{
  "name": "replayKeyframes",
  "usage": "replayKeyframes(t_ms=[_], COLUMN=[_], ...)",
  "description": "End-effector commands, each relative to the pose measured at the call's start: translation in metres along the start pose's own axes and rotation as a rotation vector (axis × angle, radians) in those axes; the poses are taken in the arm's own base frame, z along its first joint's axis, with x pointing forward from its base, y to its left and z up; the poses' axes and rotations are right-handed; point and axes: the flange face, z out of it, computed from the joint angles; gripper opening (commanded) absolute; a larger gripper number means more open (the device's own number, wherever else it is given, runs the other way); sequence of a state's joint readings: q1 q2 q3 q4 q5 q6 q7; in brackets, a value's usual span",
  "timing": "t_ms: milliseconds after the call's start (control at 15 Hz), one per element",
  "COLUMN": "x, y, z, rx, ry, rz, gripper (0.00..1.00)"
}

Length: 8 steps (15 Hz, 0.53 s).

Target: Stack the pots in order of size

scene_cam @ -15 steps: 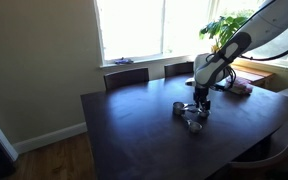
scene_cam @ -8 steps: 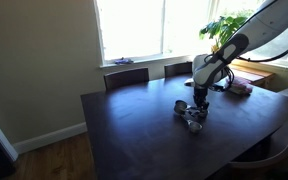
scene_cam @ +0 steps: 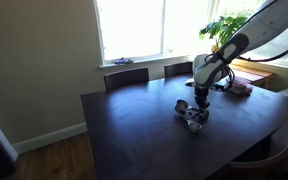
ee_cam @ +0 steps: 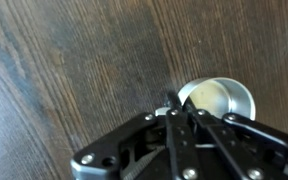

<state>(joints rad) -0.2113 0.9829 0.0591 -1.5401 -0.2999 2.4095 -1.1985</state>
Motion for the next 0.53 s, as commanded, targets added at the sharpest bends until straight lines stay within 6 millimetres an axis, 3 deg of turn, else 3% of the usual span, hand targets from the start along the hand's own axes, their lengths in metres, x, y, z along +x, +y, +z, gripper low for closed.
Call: replayKeyframes(t_ms=[0,467], x=[-0.009,-0.018], y=[-0.005,-0.016], z=[-0.007,-0.014], rx=[0.008,0.007], ry=[-0.004,0.030], rz=[-0.026,-0.124], gripper=[0.09,0.08])
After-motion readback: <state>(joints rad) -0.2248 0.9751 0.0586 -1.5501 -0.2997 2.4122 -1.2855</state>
